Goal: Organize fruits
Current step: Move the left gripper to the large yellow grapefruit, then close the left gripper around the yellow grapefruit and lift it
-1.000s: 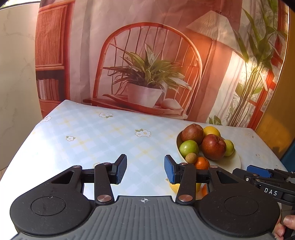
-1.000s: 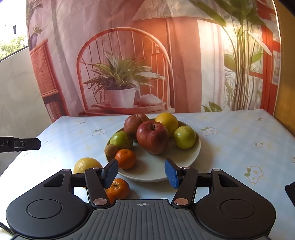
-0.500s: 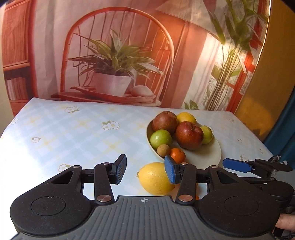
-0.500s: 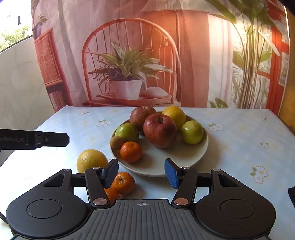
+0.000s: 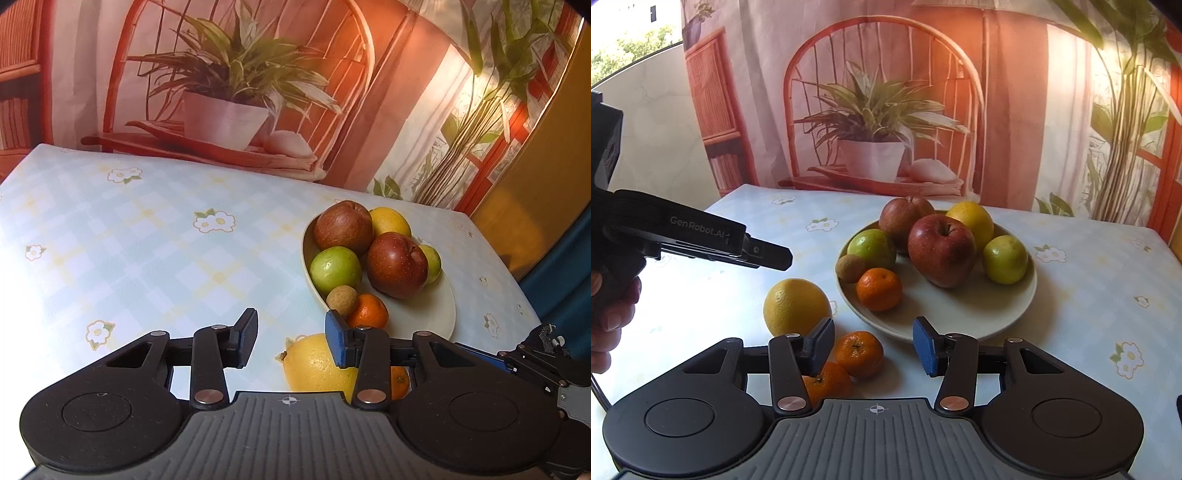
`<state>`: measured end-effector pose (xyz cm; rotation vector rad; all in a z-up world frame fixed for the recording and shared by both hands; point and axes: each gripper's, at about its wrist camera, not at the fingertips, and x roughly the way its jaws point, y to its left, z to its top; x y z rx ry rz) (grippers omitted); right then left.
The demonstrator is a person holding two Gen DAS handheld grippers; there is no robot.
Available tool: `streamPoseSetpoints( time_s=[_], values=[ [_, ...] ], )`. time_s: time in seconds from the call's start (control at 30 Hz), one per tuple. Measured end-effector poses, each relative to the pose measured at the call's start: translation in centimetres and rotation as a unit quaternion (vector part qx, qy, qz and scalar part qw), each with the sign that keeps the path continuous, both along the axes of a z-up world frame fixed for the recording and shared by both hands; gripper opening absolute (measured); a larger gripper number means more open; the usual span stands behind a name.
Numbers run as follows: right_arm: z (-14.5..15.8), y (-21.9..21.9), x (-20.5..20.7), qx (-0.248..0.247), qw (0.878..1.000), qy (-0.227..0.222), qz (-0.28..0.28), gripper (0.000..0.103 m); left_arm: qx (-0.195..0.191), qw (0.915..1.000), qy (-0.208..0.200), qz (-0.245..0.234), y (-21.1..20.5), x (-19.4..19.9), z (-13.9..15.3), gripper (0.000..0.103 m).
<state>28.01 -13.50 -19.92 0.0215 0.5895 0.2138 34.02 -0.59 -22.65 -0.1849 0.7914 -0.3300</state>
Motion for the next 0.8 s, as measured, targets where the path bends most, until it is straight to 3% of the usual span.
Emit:
streamPoseSetpoints(
  time_s=[0.27,0.8],
  values=[
    [0.2,2.4,1.1,-0.037,0.996,0.028,0.070,0.044,0.014,0.9992,0.004,-0.038,-0.2,0.2,-0.3,0.039],
    [0.1,5.6,4.2,-0.056,0.984,0.075,0.155,0.045,-0.006,0.9992,0.001,-0.040,1.7,-0.6,-1.0,0.039]
  ],
)
